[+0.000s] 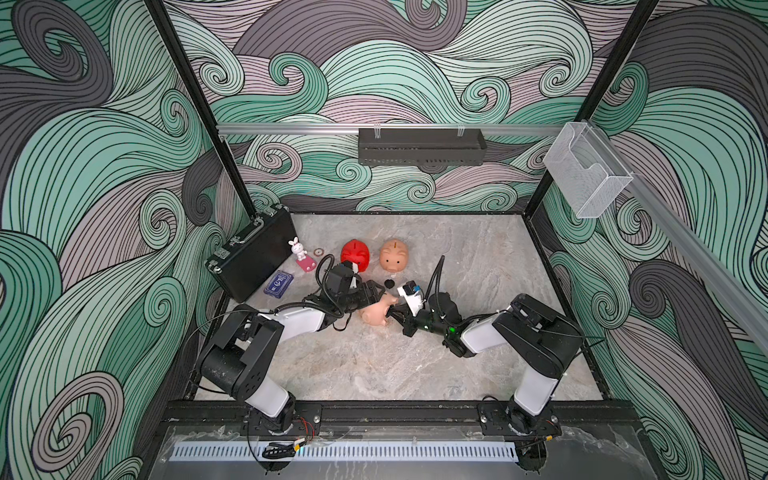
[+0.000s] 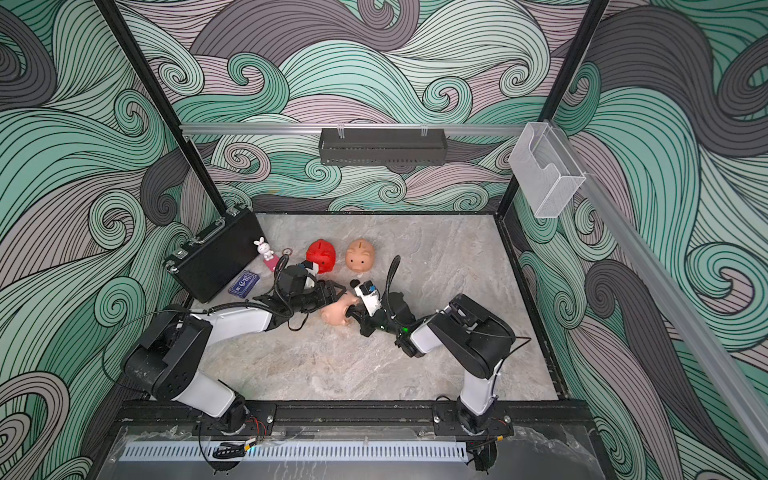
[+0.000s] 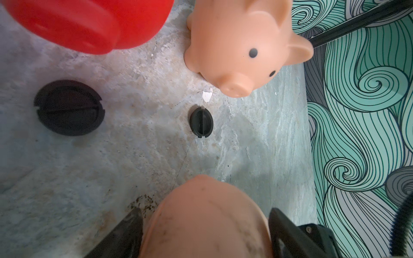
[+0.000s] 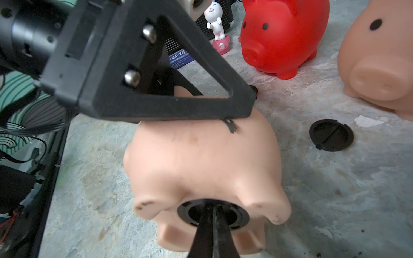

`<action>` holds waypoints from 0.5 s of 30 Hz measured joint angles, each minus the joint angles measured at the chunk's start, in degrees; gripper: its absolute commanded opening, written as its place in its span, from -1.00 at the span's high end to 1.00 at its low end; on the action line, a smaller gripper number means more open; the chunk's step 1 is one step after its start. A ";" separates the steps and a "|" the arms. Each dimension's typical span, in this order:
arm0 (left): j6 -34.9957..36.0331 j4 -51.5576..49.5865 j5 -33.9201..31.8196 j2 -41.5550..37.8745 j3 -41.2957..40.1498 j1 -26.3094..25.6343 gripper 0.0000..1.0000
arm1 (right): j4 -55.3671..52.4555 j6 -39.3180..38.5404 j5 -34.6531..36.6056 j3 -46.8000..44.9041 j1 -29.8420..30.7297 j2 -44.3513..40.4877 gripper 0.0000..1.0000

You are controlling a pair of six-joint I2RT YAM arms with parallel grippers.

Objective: Open piggy banks
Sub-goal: Open the lid on the piggy bank.

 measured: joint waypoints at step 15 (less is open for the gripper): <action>1.03 -0.50 1.79 0.24 0.22 -0.02 -0.66 | 3.10 -12.63 5.03 -3.04 2.29 -0.81 1.00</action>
